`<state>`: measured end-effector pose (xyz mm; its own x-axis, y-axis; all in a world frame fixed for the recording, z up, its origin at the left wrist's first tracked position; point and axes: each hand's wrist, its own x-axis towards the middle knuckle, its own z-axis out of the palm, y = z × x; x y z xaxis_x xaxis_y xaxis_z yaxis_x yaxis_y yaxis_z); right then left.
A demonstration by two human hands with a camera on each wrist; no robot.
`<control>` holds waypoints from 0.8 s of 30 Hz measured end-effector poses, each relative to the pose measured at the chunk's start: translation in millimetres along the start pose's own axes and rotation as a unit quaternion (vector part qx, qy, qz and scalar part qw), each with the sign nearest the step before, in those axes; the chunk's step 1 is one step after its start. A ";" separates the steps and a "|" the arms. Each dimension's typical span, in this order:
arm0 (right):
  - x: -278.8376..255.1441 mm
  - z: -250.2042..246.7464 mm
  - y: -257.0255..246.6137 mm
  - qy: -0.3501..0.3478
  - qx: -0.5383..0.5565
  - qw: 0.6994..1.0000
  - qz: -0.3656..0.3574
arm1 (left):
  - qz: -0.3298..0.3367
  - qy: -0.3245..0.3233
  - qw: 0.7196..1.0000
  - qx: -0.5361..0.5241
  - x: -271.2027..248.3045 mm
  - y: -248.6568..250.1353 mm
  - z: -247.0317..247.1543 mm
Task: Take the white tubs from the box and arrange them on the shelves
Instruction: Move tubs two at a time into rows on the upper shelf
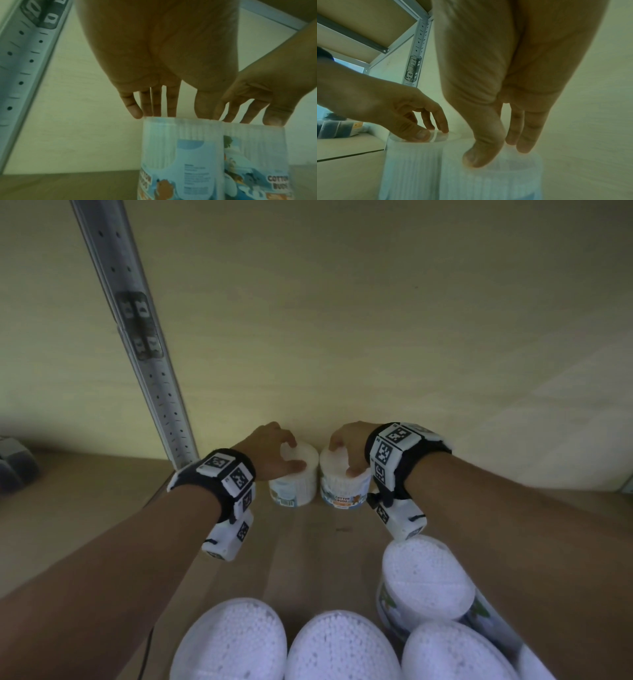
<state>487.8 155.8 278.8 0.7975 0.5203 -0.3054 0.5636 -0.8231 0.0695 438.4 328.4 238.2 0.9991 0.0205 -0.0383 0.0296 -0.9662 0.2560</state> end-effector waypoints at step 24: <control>0.0 8.0 1.4 0.037 0.013 0.999 0.009 | 0.030 -0.063 0.998 0.010 -2.4 2.0 -9.1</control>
<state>486.9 152.8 271.3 0.8223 0.5193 -0.2328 0.5435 -0.8379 0.0504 436.4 328.8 247.6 0.9871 -0.0685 -0.1448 -0.0319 -0.9699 0.2414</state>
